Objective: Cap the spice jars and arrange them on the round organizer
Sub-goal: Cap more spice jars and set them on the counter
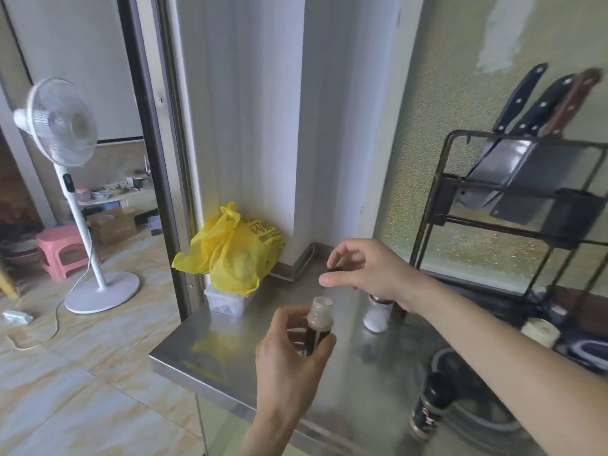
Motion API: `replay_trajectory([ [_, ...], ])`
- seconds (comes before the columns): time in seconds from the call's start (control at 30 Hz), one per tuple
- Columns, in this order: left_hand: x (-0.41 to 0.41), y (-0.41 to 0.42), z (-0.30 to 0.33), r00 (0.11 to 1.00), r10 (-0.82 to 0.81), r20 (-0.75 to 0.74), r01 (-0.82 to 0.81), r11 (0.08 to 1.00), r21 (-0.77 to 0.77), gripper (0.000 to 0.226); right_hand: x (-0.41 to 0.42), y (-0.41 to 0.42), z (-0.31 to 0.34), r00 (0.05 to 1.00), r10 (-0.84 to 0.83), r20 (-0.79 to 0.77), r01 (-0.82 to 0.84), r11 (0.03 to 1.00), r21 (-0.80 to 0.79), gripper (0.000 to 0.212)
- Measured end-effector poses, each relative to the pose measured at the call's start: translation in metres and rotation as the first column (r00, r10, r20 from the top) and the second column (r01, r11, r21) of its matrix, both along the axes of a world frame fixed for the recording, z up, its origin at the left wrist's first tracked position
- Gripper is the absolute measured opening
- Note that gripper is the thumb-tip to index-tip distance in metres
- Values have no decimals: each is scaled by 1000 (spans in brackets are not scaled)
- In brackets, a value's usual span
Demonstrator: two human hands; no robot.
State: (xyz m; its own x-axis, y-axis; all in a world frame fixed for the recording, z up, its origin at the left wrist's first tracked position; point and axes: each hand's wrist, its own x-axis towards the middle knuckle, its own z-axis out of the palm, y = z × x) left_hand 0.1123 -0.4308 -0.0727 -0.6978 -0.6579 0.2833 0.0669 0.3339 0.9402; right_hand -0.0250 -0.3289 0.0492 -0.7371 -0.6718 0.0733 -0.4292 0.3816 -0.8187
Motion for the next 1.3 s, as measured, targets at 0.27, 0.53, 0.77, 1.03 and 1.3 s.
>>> replay_trajectory([
  [0.27,22,98,59,928,-317,-194,337,939,75,22,49,148,71,986,139,-93,-130,987,97,51],
  [0.53,14,170,94,714,-638,-289,691,709,142,22,76,234,123,953,121,-278,-3,921,390,23],
  [0.77,11,204,79,648,-722,-242,761,626,170,28,83,279,114,992,35,-125,21,906,423,29],
  [1.03,0,223,62,415,-771,-483,812,75,578,43,72,299,85,987,86,-136,-43,956,291,39],
  [1.3,-13,225,44,564,-712,-418,794,328,513,45,65,297,74,987,67,-143,-4,917,400,27],
])
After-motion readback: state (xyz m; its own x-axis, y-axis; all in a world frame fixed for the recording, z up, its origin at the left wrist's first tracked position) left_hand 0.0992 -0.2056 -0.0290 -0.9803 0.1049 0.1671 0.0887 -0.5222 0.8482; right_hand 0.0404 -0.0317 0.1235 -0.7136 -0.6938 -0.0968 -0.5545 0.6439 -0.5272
